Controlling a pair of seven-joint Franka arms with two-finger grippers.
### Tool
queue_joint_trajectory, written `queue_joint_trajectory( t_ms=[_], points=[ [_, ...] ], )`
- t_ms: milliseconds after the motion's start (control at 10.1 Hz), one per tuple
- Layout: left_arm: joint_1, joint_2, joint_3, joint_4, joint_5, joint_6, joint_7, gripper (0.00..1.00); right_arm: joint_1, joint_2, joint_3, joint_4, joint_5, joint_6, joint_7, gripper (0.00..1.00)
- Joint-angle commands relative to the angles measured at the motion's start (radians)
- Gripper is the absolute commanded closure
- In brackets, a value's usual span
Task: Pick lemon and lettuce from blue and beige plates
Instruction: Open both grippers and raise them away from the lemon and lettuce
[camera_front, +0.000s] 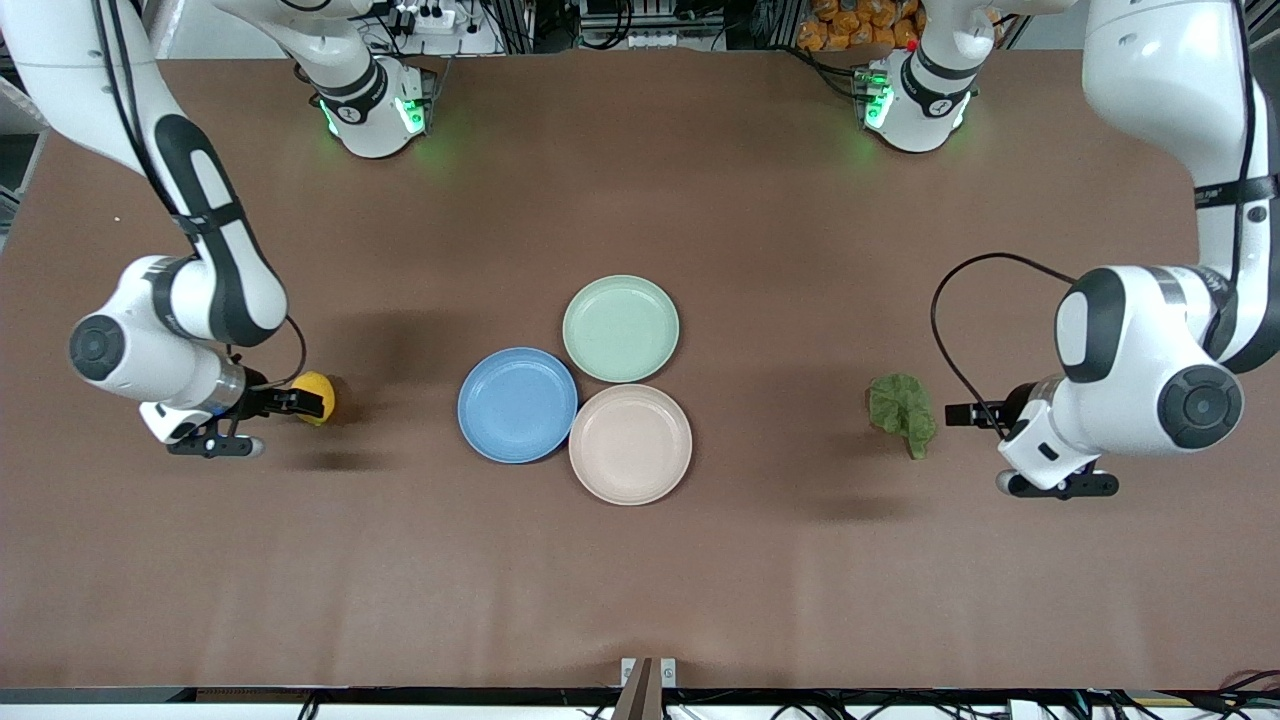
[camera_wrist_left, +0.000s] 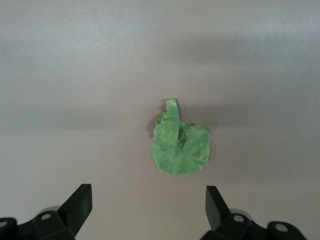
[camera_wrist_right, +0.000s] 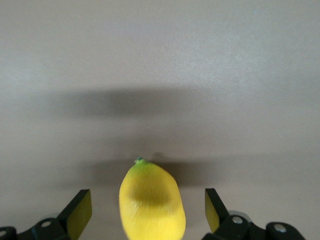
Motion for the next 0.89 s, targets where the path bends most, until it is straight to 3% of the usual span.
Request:
queue_joint_trajectory(
  t_ms=[0,497,695,795],
  points=[
    [0.029,-0.155,-0.004,-0.153,-0.011,0.007,0.007,0.00,0.009,-0.081,-0.014,0.003,0.021,-0.067,0.008,0.00],
    [0.049,-0.420,-0.011,-0.392,0.034,0.069,0.007,0.00,-0.011,-0.246,-0.017,0.006,-0.046,-0.307,0.143,0.00],
    [0.095,-0.474,-0.065,-0.414,0.058,0.069,0.004,0.00,-0.015,-0.289,-0.019,0.008,-0.083,-0.335,0.146,0.00],
    [0.156,-0.485,-0.129,-0.411,0.061,0.069,-0.007,0.00,-0.021,-0.312,-0.020,0.008,-0.103,-0.337,0.138,0.00]
  ],
)
